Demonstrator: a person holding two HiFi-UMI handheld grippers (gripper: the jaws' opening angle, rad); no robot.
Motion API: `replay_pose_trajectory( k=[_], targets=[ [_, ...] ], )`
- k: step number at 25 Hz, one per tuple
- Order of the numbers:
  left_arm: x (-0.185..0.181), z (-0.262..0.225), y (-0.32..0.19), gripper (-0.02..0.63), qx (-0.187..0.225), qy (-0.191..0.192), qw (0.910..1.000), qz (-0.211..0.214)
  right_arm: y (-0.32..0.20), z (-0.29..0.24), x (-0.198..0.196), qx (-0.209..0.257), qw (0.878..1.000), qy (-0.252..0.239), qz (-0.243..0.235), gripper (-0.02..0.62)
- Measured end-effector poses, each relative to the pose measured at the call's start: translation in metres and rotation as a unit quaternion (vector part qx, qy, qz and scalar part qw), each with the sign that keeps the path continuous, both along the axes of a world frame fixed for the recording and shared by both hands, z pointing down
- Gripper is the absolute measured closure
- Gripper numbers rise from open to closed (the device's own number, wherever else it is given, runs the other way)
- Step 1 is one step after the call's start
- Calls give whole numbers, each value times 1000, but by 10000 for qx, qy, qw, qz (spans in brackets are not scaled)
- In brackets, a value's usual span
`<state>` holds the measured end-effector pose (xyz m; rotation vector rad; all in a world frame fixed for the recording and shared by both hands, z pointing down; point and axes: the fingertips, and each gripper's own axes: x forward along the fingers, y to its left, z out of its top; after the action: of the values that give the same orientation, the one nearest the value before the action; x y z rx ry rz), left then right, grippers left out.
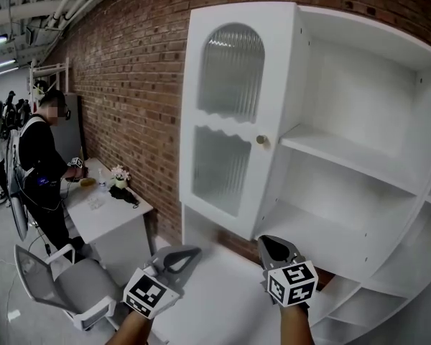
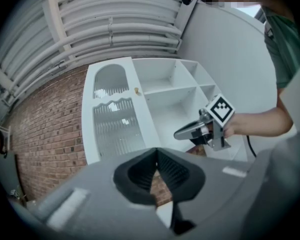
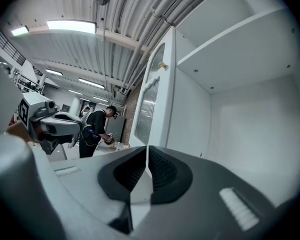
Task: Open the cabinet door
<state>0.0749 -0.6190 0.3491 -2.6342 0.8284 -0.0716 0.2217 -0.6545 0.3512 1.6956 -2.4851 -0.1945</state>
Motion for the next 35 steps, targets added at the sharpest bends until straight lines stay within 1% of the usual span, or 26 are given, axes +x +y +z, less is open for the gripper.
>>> replay_pose_trajectory(
  k=[1,4,8,10,16,20,22,25,29,32,35],
  targets=[
    [-1,1,-2,604,-11,-1,10000,-33,-7,1,0,-22,10000,1,-16,571],
    [-2,4,-8,604,-44,2,9999,-129,-26,4,5,-96,9999,-25,-44,565],
    [-5,6,-13,604,-87,-18,9997,-241,-47,9,10,-252,9995,-176,-95,528],
    [-7,7,-15,604,-109,-32,9995,-284,-55,10,11,-316,9991,-253,-133,522],
    [-10,11,-15,604,-126,-26,9993,-356,-71,18,1,-454,9981,-296,-290,456],
    [-15,8,-12,604,-89,-24,9992,-388,-67,18,-4,-418,9985,-164,-315,478],
    [-17,7,-9,604,-81,-17,9991,-405,-56,18,-11,-408,9979,-30,-493,521],
    [-16,6,-5,604,-75,-21,9991,-410,-35,18,-34,-383,9949,121,-921,526],
    [-22,5,4,604,-56,-32,9992,-401,-4,18,-85,-302,9873,457,-1494,525],
    [-39,2,13,604,-26,-5,9989,-476,15,18,-128,-237,9800,710,-1842,523],
    [-64,0,24,604,-11,43,9982,-596,28,18,-168,-175,9751,751,-2080,525]
  ],
)
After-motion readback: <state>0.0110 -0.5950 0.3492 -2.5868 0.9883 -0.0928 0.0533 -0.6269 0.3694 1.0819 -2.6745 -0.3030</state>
